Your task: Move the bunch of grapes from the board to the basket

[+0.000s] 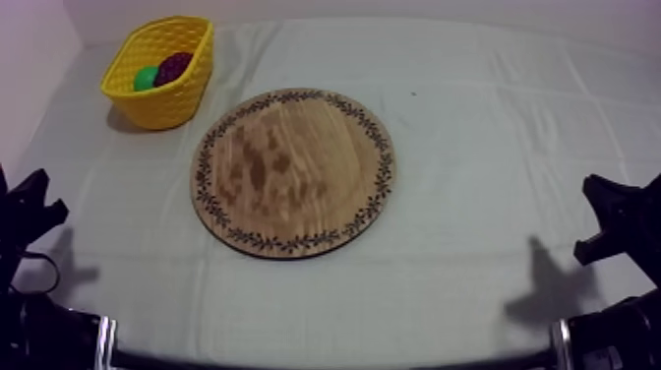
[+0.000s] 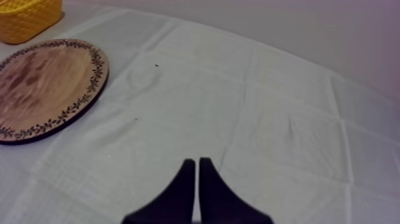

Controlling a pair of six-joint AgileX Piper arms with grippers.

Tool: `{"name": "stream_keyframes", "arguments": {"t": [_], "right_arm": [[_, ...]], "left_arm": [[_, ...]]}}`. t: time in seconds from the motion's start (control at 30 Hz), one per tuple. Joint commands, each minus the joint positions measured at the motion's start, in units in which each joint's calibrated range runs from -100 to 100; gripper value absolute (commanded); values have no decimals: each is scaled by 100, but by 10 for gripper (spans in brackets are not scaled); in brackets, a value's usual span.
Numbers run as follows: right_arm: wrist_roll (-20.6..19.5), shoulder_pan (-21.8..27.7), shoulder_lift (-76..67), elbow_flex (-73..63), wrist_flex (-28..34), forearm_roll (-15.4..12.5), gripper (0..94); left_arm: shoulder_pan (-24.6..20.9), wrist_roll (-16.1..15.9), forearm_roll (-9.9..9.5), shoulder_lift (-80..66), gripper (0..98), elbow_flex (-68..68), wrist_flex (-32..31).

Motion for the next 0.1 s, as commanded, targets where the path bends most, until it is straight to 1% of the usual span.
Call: {"name": "stream_keyframes", "arguments": {"t": [0.0, 0.07], "right_arm": [[0, 2, -1, -3, -3, 1, 4], [0, 2, -1, -3, -3, 1, 4]], "left_arm": [[0, -1, 1, -3, 1, 0, 33], [0, -45, 3, -3, 1, 0, 54]]}}
